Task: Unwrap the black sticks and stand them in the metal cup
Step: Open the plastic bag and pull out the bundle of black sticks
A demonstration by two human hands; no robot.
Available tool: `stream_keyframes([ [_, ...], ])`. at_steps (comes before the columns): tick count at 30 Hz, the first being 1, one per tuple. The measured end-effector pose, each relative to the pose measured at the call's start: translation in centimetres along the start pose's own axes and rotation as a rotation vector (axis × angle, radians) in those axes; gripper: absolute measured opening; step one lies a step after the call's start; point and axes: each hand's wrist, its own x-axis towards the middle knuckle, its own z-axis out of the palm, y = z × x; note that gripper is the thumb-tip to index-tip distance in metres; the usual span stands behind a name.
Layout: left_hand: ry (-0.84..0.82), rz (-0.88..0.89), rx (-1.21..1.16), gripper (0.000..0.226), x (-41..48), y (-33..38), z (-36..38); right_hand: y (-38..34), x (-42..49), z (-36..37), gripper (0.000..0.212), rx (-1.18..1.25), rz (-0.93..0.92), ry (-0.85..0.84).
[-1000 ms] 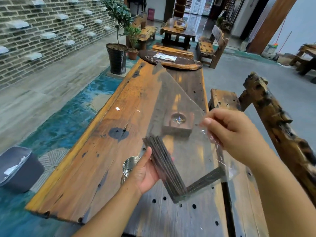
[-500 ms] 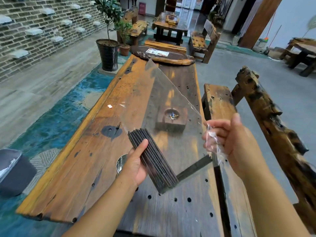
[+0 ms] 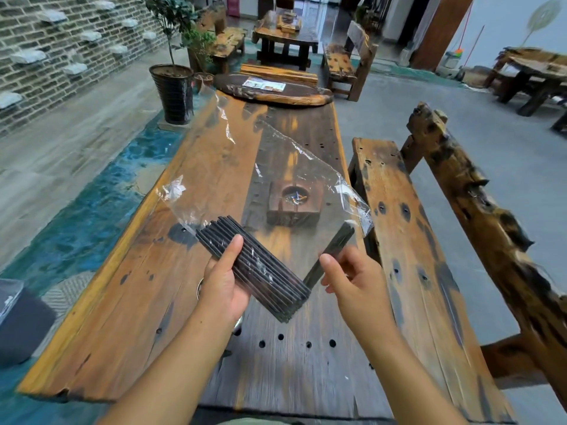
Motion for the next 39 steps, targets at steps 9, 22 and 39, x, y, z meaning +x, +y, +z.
stream_keyframes([
  [9, -0.073, 0.073, 0.115, 0.044, -2.7, 0.0, 1.2, 0.4, 1.2, 1.0, 0.032, -0.007, 0.007, -0.019],
  [22, -0.141, 0.011, 0.263, 0.048, -5.2, -0.1, 2.6, -0.1, 1.3, 2.9, 0.015, 0.235, 0.057, -0.162],
  [39, -0.135, -0.052, 0.215, 0.053, -5.5, 0.5, 2.5, 0.1, -0.3, 3.9, 0.019, 0.447, 0.165, -0.120],
])
